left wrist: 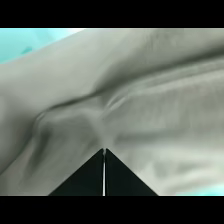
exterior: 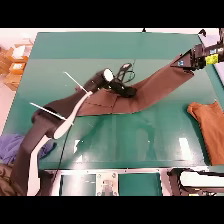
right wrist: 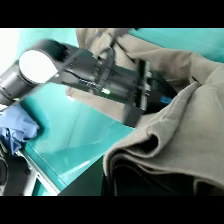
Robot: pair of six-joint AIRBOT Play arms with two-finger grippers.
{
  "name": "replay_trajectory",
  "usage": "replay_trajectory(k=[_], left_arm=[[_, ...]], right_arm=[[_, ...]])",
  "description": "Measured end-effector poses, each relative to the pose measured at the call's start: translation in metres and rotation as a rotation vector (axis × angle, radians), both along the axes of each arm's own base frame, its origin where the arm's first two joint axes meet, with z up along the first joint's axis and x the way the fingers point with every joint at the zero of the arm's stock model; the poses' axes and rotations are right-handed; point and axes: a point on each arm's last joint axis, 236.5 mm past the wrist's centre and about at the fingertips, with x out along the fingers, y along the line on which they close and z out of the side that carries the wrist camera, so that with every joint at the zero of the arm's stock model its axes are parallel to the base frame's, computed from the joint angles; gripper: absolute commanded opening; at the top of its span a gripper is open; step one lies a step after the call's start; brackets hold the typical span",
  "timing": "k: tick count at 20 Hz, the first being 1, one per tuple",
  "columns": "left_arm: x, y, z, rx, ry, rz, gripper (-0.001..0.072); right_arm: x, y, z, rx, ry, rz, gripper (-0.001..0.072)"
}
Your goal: Fold the shirts.
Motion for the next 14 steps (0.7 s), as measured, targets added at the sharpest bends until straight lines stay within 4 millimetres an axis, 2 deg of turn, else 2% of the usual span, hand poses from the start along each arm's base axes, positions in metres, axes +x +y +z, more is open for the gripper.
replay_trajectory(k=[1, 3, 6, 8, 9, 11, 12, 14], left_arm=[[0.003, 0.023, 0.004, 0.063, -0.006, -0.009, 0.0023], [0.015, 0.093, 0.01, 0.272, -0.031, -0.003, 0.0023], [0.032, 0.217, 0.033, 0.592, -0.044, 0.087, 0.0024], [0.036, 0.287, 0.054, 0.718, -0.024, 0.182, 0.0024], [0.036, 0.315, 0.062, 0.762, -0.008, 0.222, 0.0024], [0.032, 0.358, 0.077, 0.808, 0.023, 0.293, 0.0024], [0.031, 0.376, 0.083, 0.824, 0.037, 0.326, 0.0024], [0.027, 0.403, 0.088, 0.852, 0.063, 0.372, 0.0023]], right_arm=[[0.0, 0.009, 0.002, 0.009, -0.006, 0.011, 0.0014], [0.005, 0.034, 0.005, 0.023, -0.022, 0.029, 0.0014], [0.015, 0.096, 0.001, 0.06, -0.051, 0.077, 0.0014], [0.022, 0.154, -0.013, 0.087, -0.064, 0.114, 0.0015], [0.024, 0.187, -0.025, 0.1, -0.064, 0.134, 0.0015], [0.026, 0.255, -0.06, 0.115, -0.056, 0.159, 0.0017], [0.024, 0.287, -0.081, 0.119, -0.049, 0.163, 0.0074], [0.016, 0.354, -0.132, 0.126, -0.032, 0.156, 0.0461]])
